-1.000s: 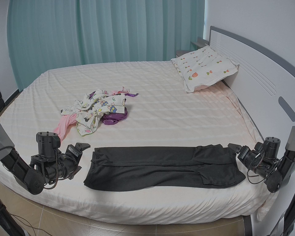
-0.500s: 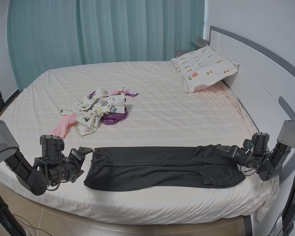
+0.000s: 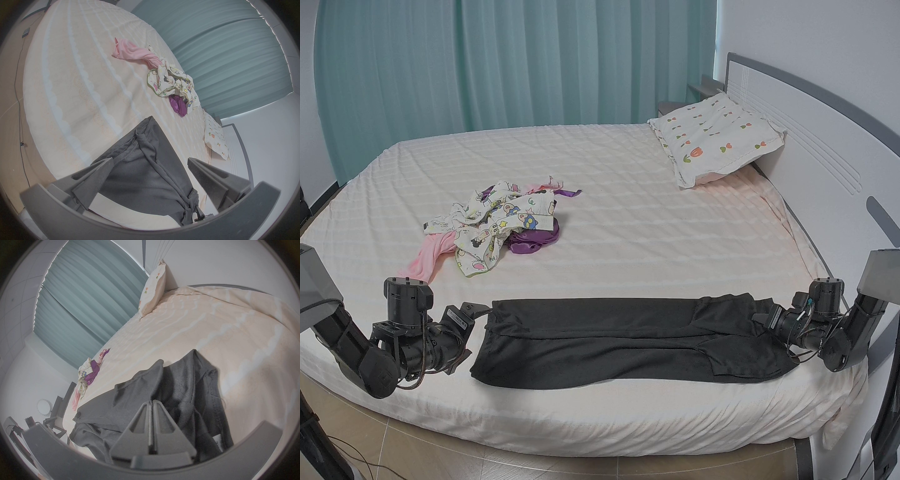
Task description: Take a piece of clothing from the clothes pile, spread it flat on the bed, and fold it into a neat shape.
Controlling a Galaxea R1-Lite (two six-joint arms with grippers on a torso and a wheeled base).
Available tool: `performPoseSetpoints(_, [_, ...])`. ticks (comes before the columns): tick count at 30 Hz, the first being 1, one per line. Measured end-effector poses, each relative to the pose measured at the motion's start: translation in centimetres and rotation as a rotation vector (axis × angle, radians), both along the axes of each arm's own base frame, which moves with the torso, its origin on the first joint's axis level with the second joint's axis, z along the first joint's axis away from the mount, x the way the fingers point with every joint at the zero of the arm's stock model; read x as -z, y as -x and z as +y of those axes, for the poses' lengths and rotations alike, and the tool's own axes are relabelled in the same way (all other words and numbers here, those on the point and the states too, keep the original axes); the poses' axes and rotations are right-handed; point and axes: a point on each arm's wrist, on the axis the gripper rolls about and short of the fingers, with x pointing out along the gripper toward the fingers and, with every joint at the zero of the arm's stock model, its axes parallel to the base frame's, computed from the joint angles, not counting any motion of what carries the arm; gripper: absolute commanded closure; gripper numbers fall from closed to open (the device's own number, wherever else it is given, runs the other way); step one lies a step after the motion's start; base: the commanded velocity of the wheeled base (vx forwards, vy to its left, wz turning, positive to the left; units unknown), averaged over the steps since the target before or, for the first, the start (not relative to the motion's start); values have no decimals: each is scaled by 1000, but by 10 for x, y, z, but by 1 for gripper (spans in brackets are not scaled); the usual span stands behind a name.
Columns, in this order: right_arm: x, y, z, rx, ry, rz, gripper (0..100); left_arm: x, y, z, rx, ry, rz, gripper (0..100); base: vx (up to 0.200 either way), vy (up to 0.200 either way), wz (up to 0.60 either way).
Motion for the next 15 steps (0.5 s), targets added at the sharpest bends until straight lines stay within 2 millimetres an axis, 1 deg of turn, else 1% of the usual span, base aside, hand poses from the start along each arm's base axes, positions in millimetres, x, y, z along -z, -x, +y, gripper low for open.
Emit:
performPoseSetpoints(8, [3, 8, -7, 26, 4, 22, 100, 1, 0, 0, -2, -1, 2, 0, 0, 0, 0])
performPoseSetpoints(9, [3, 8, -8, 28, 5, 24, 0, 1, 0, 1, -2, -2, 3, 0, 0, 0, 0])
performPoseSetpoints(15, [2, 10, -12, 45, 3, 25, 0, 1, 0, 1, -4, -2, 4, 0, 0, 0, 0])
